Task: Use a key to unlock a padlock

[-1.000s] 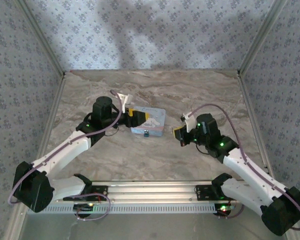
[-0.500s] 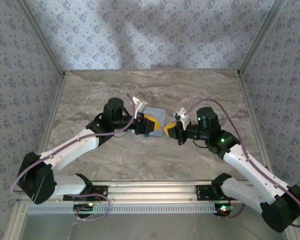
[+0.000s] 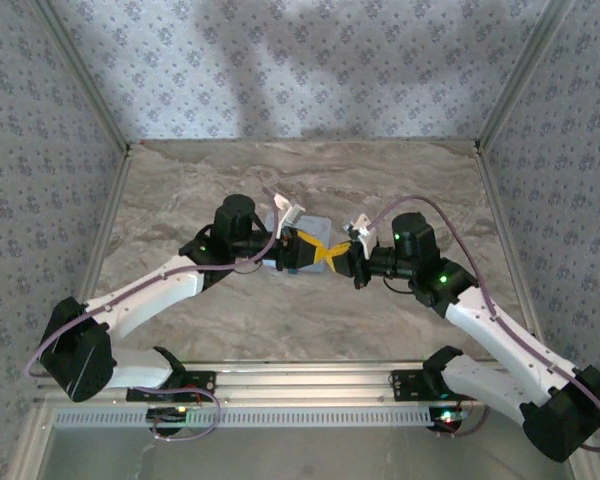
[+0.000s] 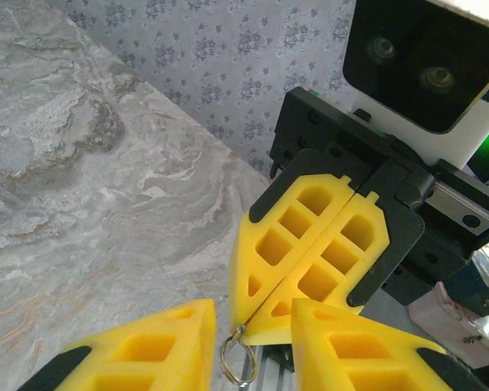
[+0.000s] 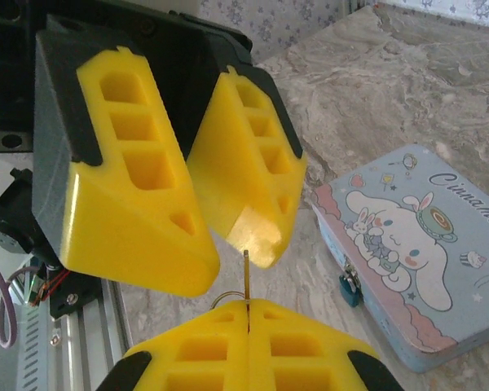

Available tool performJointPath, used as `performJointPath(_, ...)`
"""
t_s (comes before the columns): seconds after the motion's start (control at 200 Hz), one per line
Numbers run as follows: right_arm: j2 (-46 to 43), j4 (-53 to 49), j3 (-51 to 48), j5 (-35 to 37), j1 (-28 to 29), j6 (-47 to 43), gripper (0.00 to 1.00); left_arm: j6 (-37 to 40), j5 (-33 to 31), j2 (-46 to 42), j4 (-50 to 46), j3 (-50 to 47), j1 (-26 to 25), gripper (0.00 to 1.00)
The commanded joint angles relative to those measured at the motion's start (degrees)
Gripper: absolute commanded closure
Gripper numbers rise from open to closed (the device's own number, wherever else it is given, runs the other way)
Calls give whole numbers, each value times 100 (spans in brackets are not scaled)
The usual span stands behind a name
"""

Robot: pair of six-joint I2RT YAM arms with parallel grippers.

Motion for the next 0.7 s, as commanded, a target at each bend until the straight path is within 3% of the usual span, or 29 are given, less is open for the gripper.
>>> performJointPath(0.0, 22, 212, 184, -77, 34, 125, 100, 115, 183, 43, 158, 214, -42, 74)
performJointPath(0.18, 67, 317, 175, -134, 32, 204, 100, 124, 186, 46, 136, 231, -57, 83)
performJointPath(0.305, 60, 257, 179, -195, 10, 201, 99, 130, 157, 25, 132, 244, -64, 97)
performJointPath(0.52, -198, 378, -40, -434, -355, 536, 74, 190, -139, -94, 36, 225, -57, 100)
performJointPath(0.695, -252, 744, -252, -633, -399, 878, 61, 185, -168, -117, 42, 217, -65, 100)
